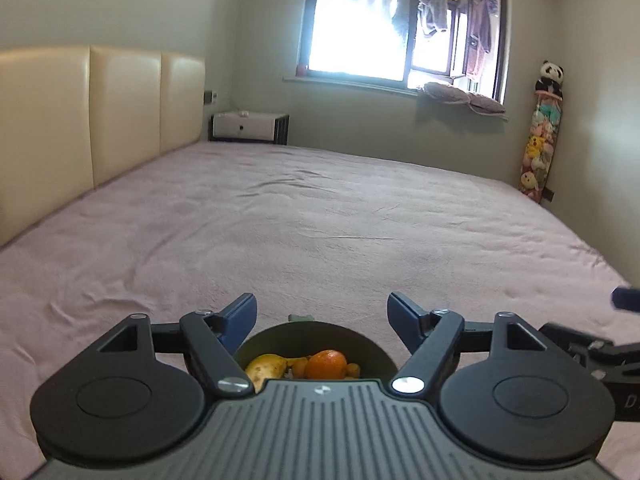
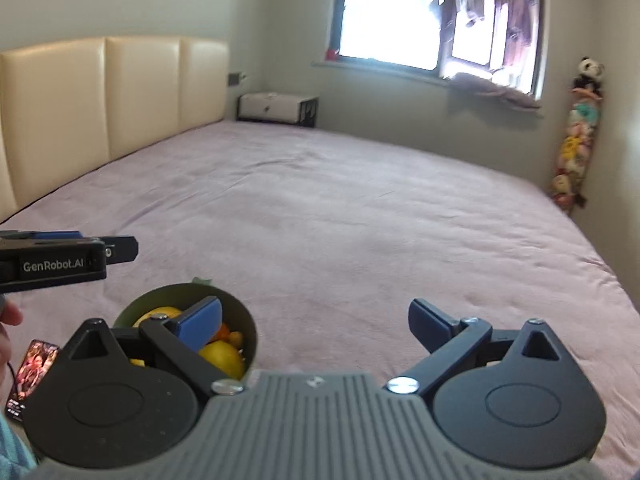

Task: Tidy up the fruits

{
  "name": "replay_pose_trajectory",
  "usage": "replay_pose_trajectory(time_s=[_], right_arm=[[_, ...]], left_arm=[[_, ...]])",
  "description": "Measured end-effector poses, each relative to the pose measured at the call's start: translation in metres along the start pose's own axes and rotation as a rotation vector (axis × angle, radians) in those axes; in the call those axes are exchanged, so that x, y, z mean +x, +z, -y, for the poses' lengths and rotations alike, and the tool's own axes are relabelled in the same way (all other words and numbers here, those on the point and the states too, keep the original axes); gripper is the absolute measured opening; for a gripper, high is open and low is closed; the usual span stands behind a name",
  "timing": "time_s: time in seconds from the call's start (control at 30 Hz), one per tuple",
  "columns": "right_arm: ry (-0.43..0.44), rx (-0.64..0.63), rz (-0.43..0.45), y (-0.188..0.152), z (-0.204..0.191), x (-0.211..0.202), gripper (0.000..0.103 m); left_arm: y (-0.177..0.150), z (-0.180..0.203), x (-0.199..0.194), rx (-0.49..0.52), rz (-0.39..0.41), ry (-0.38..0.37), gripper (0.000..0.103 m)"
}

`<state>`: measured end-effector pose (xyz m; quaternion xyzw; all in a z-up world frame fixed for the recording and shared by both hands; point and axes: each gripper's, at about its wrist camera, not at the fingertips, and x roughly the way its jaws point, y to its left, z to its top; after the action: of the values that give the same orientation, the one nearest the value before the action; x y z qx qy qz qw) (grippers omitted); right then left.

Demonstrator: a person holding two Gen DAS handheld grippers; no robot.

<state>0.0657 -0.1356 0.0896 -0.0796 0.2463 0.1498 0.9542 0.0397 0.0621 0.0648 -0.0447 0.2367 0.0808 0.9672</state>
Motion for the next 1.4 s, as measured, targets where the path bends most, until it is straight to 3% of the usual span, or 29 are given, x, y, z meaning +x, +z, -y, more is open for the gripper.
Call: replay_pose_trajectory(time_s=[0.13, 0.2, 0.4, 0.57, 0.8, 1.4], right_arm=[[-0.043, 0.017, 0.047, -0.021, -0.010, -0.017, 0.099], [-0.055, 0.016, 0.042, -0.030, -0.017, -0.019, 0.099], [-0.056, 0.011, -0.043, -0.065, -0.024, -0.010, 0.099], [-0.082, 0.066, -0.114, -0.088, -0.012, -0.002, 0.099], [-0.142, 0.111, -0.147, -0.097, 0.002, 0.008, 0.099], [-0.129, 0.106, -0.152, -0.098, 0.001, 0.008, 0.099]], left_arm=[[-0.025, 0.014, -0.006, 0.076, -0.036, 0.031, 0.089], [-0.037, 0.021, -0.007, 0.096, -0.086, 0.006, 0.089], [-0.059, 0.025, -0.001, 0.117, -0.195, 0.001, 0.089], [-0.068, 0.021, 0.013, 0.072, -0.283, -0.006, 0.089], [-0.068, 0.036, 0.017, 0.107, -0.308, 0.005, 0.089], [-0.066, 0.034, 0.017, 0.084, -0.326, 0.007, 0.089]])
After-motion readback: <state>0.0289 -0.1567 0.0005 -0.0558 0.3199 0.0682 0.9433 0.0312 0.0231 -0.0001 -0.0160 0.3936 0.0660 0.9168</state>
